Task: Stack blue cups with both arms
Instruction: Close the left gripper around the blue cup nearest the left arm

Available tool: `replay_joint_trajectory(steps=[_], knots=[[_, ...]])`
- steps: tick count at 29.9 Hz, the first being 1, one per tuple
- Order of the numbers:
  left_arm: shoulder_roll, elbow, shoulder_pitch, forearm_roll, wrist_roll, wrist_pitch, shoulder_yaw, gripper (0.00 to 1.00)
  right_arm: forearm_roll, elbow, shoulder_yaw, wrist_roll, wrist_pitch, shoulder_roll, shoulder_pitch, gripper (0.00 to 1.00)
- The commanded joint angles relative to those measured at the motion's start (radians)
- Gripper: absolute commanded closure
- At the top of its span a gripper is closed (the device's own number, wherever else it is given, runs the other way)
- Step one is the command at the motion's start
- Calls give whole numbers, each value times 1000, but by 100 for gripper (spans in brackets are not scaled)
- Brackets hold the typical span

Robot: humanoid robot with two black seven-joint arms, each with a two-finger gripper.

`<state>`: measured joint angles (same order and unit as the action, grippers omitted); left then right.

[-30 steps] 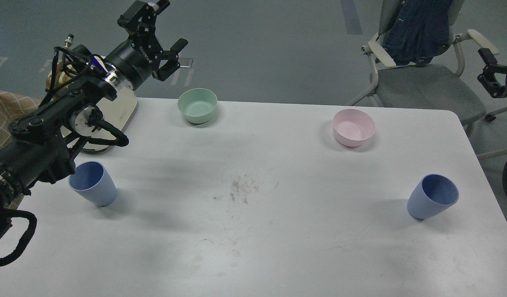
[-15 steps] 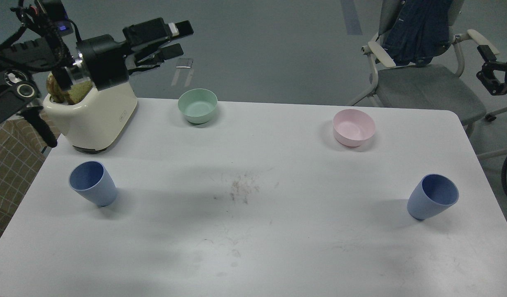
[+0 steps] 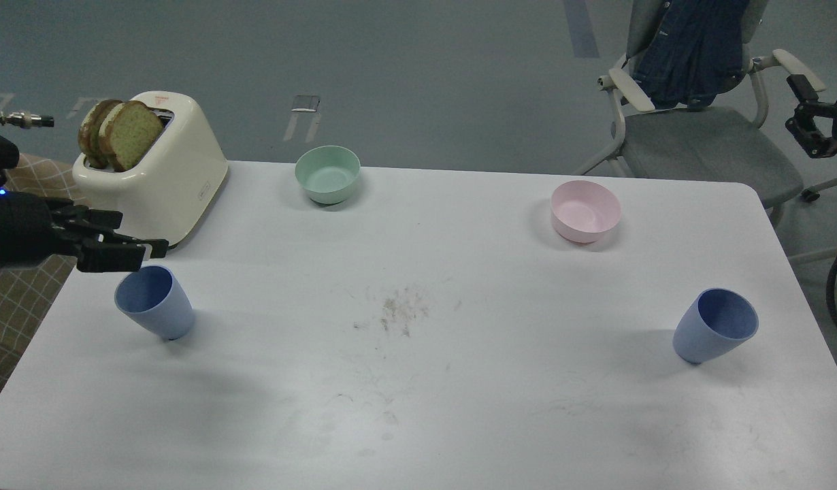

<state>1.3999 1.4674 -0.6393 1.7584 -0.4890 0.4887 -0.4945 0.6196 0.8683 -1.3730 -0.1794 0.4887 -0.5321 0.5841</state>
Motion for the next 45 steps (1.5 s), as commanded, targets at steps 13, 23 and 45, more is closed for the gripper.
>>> replay_joint_trajectory(steps=[13,23,45], knots=[[-176,-294,9,-143,0,0,85,7,0,28,0,-2,0,1,-17,0],[-242,-394,21,-143,0,-84,140,25,0,29,0,-2,0,-2,-27,0],[-269,-392,24,-125,0,-150,175,100,0,38,-3,-2,0,-11,-40,0]])
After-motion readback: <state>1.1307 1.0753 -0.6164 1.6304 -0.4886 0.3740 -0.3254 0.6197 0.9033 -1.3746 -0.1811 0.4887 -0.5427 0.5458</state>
